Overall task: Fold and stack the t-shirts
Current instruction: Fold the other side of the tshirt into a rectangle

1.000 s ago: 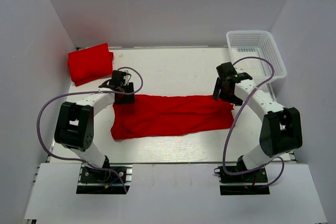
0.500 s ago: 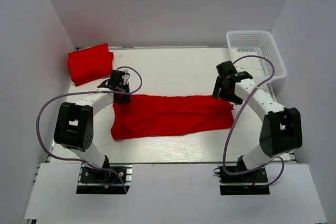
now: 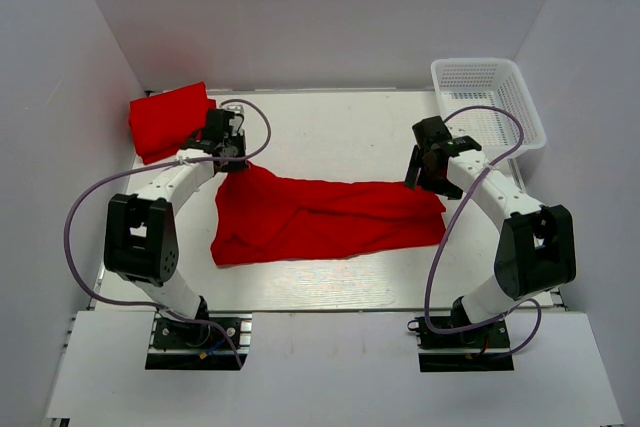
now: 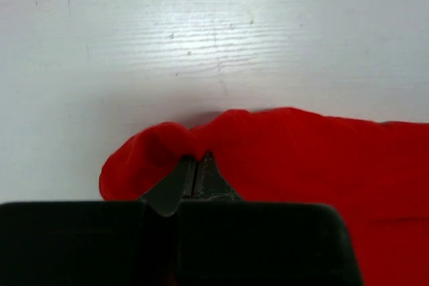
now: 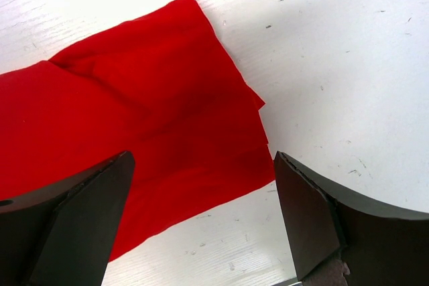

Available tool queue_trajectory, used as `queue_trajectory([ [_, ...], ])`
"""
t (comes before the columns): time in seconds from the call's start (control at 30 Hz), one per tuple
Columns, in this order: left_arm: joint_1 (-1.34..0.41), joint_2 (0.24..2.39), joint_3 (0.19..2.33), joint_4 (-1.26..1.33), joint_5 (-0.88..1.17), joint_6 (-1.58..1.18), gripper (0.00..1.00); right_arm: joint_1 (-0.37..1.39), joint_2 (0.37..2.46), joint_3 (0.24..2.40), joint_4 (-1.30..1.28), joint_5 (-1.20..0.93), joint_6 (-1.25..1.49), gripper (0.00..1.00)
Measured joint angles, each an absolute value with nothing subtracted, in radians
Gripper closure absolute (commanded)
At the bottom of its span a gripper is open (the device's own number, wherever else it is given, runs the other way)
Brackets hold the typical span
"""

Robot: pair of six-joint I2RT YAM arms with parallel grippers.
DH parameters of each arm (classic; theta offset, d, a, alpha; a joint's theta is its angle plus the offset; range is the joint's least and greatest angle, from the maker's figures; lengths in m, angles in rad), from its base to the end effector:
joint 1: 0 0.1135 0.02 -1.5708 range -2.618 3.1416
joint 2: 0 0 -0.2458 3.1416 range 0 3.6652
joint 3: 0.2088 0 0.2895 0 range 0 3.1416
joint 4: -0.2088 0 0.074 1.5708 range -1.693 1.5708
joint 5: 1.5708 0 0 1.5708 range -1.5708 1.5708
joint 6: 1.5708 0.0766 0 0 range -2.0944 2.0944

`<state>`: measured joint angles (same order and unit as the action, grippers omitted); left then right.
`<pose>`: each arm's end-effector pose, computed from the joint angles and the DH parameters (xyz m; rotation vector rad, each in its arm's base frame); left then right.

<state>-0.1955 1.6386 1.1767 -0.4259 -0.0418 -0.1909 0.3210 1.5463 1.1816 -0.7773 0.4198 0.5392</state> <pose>0.4047 -0.0769 0.1695 -0.0126 2.4611 -0.1175 0.3513 0.0839 0.1834 0.3984 2.5419 -0.2643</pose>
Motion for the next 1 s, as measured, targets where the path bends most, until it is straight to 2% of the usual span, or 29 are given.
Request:
queue_trajectory([
  [0.03, -0.194, 1.645, 1.177, -0.437, -0.045, -0.189, 1.0, 0.321, 1.546, 1.182, -0.777, 0.42, 0.539, 0.1],
  [0.13, -0.188, 1.673, 1.177, -0.482, -0.061, -0.184, 0.85, 0.321, 1.547, 1.182, -0.777, 0.42, 0.54, 0.1],
  [0.2, -0.186, 1.681, 1.177, -0.522, -0.076, -0.187, 0.7, 0.321, 1.546, 1.182, -0.777, 0.42, 0.539, 0.1],
  [0.23, -0.186, 1.681, 1.177, -0.542, -0.088, -0.192, 0.58, 0.321, 1.547, 1.182, -0.777, 0.42, 0.539, 0.1],
  [0.27, -0.184, 1.681, 1.177, -0.562, -0.102, -0.204, 0.26, 0.321, 1.546, 1.182, -0.777, 0.419, 0.538, 0.1],
  [0.3, -0.183, 1.681, 1.177, -0.578, -0.117, -0.207, 0.2, 0.321, 1.546, 1.182, -0.777, 0.419, 0.537, 0.1],
  [0.33, -0.182, 1.681, 1.177, -0.593, -0.129, -0.217, 0.05, 0.321, 1.547, 1.182, -0.776, 0.418, 0.534, 0.1],
  [0.37, -0.179, 1.681, 1.179, -0.611, -0.142, -0.226, 0.0, 0.321, 1.547, 1.182, -0.776, 0.414, 0.531, 0.1],
  [0.63, -0.162, 1.659, 1.262, -0.68, -0.169, -0.267, 0.0, 0.325, 1.547, 1.182, -0.738, 0.366, 0.488, 0.1],
  [1.0, -0.179, 1.525, 1.133, -0.564, 0.079, -0.297, 0.0, 0.348, 1.568, 1.159, -0.657, 0.304, 0.451, 0.1],
])
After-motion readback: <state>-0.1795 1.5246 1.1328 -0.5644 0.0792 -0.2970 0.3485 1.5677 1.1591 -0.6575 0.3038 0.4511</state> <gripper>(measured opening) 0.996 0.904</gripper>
